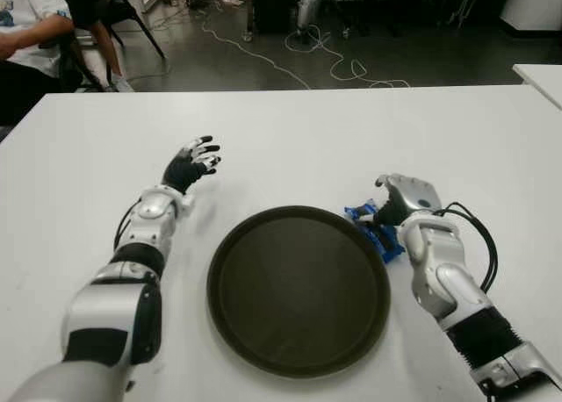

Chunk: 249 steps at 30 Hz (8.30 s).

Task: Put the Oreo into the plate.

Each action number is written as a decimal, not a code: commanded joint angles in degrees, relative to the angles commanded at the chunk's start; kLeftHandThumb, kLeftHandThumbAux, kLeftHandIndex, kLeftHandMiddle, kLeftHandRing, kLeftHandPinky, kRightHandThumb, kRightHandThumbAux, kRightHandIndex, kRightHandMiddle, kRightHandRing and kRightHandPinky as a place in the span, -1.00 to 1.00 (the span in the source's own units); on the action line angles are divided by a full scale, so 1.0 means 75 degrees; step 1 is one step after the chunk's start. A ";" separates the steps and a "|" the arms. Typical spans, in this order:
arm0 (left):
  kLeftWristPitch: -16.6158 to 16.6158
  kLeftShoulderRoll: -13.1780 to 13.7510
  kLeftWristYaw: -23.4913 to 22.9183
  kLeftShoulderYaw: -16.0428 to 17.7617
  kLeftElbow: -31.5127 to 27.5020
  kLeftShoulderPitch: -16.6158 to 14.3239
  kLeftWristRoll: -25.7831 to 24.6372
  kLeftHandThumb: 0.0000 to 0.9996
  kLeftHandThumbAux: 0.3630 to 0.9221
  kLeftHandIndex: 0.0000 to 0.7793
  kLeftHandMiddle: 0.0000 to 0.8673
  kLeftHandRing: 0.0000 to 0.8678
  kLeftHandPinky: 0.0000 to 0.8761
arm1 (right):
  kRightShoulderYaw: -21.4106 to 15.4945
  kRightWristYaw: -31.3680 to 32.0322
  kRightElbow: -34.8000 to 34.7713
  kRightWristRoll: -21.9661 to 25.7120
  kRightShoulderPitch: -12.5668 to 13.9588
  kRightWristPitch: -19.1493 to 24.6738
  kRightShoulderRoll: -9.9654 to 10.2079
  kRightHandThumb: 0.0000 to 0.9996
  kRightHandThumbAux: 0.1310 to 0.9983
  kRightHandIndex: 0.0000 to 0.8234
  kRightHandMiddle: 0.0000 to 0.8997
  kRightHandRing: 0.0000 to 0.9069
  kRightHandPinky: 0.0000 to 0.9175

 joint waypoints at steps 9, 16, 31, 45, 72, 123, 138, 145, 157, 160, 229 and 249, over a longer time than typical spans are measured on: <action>0.0004 0.0022 -0.0009 -0.0002 -0.0009 0.0016 0.0002 -0.93 0.26 -0.63 -0.53 -0.51 -0.46 | 0.0079 -0.0088 0.0011 0.0013 0.0064 -0.0155 -0.0010 -1.00 0.08 -0.40 -0.45 -0.45 -0.48; -0.0013 0.0037 -0.0002 -0.0018 -0.0033 0.0027 0.0019 -0.95 0.23 -0.62 -0.53 -0.52 -0.49 | 0.0137 -0.0065 0.0045 -0.0004 0.0066 -0.0051 0.0048 -1.00 0.08 -0.40 -0.44 -0.44 -0.48; -0.0053 0.0055 -0.0026 0.0000 -0.0064 0.0056 -0.0004 -0.91 0.30 -0.64 -0.54 -0.52 -0.46 | 0.0217 0.0044 0.0096 -0.0029 0.0036 0.0083 0.0106 -1.00 0.06 -0.40 -0.43 -0.41 -0.42; -0.0100 0.0071 -0.0023 -0.0016 -0.0075 0.0069 0.0011 -0.96 0.43 -0.64 -0.54 -0.53 -0.47 | 0.0223 -0.0095 0.0102 -0.0002 0.0072 0.0021 0.0111 -1.00 0.10 -0.35 -0.37 -0.33 -0.33; -0.0094 0.0068 0.0000 0.0045 -0.0071 0.0070 -0.0041 -0.98 0.43 -0.63 -0.53 -0.52 -0.46 | 0.0303 0.0193 0.0177 0.0005 -0.0009 0.0070 0.0064 -1.00 0.04 -0.37 -0.42 -0.40 -0.39; -0.0070 0.0101 0.0027 -0.0020 -0.0110 0.0075 -0.0025 -0.94 0.39 -0.61 -0.52 -0.52 -0.47 | 0.0562 -0.0001 0.0726 0.0058 -0.0184 -0.0576 -0.0230 -0.66 0.52 0.20 0.27 0.28 0.38; -0.0147 0.0089 -0.0027 0.0015 -0.0115 0.0088 -0.0068 -0.95 0.35 -0.62 -0.52 -0.51 -0.46 | 0.0526 -0.0301 0.0538 0.0190 -0.0149 -0.0823 -0.0366 0.38 0.39 0.03 0.32 0.33 0.32; -0.0119 0.0086 -0.0016 0.0021 -0.0110 0.0082 -0.0070 -0.91 0.33 -0.59 -0.52 -0.51 -0.47 | 0.0492 -0.0225 0.0449 0.0172 -0.0145 -0.0720 -0.0341 0.38 0.40 0.02 0.17 0.19 0.21; -0.0100 0.0089 -0.0004 0.0019 -0.0093 0.0074 -0.0061 -0.95 0.37 -0.63 -0.52 -0.52 -0.49 | 0.0385 -0.0295 0.0531 0.0236 -0.0179 -0.0628 -0.0274 0.38 0.40 0.01 -0.01 -0.03 0.10; -0.0103 0.0090 0.0003 0.0018 -0.0090 0.0074 -0.0057 -0.97 0.38 -0.64 -0.53 -0.52 -0.48 | 0.0362 -0.0282 0.0511 0.0225 -0.0175 -0.0591 -0.0249 0.38 0.40 0.01 -0.05 -0.04 0.11; -0.0019 -0.0069 0.0045 0.0021 -0.0080 0.0051 -0.0087 -0.93 0.31 -0.62 -0.53 -0.51 -0.45 | 0.0094 0.0005 -0.1069 -0.0032 0.0337 -0.0346 -0.0558 0.38 0.39 0.02 0.05 0.01 0.07; -0.0030 -0.0108 0.0065 -0.0016 -0.0083 0.0040 -0.0052 -0.91 0.27 -0.63 -0.54 -0.51 -0.46 | 0.0106 0.0411 -0.1683 -0.0381 0.0467 -0.0101 -0.0617 0.38 0.40 0.01 -0.03 -0.08 -0.02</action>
